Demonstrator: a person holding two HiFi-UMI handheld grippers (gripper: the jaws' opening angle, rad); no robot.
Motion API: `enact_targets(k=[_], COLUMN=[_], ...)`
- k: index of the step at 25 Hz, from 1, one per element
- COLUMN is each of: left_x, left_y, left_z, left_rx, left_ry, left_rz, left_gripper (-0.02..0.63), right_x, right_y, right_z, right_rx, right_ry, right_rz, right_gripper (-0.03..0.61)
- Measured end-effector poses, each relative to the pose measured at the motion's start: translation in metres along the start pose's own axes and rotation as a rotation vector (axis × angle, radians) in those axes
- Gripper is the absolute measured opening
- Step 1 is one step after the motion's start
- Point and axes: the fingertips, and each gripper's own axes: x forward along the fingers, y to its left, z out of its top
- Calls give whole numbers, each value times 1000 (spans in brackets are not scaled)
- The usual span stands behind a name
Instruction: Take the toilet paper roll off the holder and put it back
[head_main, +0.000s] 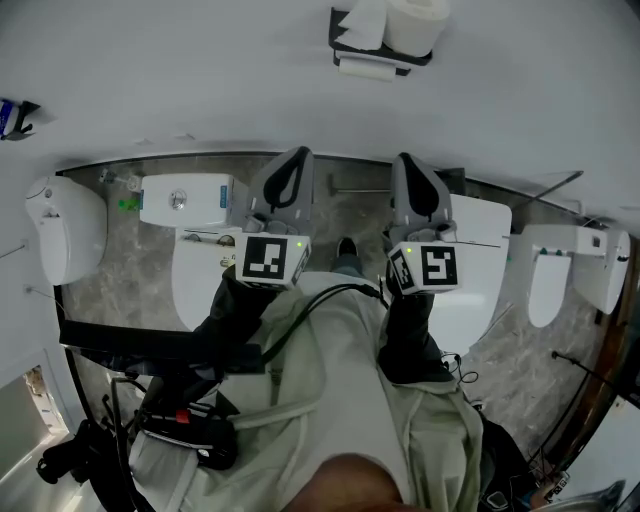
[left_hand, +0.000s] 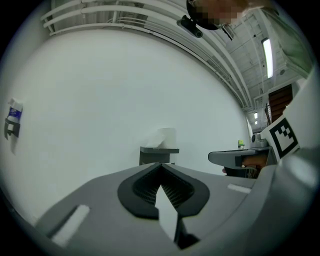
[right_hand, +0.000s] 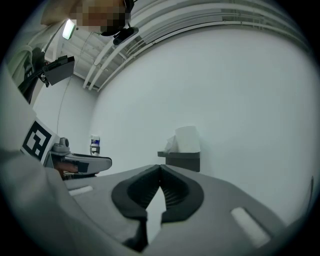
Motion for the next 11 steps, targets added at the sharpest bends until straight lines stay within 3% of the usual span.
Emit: enact_targets(k=[11], left_x=[-6], left_y=[4], left_z=[-3], left_rx=[6], left_ry=[14], left_rz=[6], left_gripper=[6], right_x=[2], right_y=[8], right_z=[4], right_rx=[-3], right_ry=[-9], right_rz=[12], right_gripper=[2])
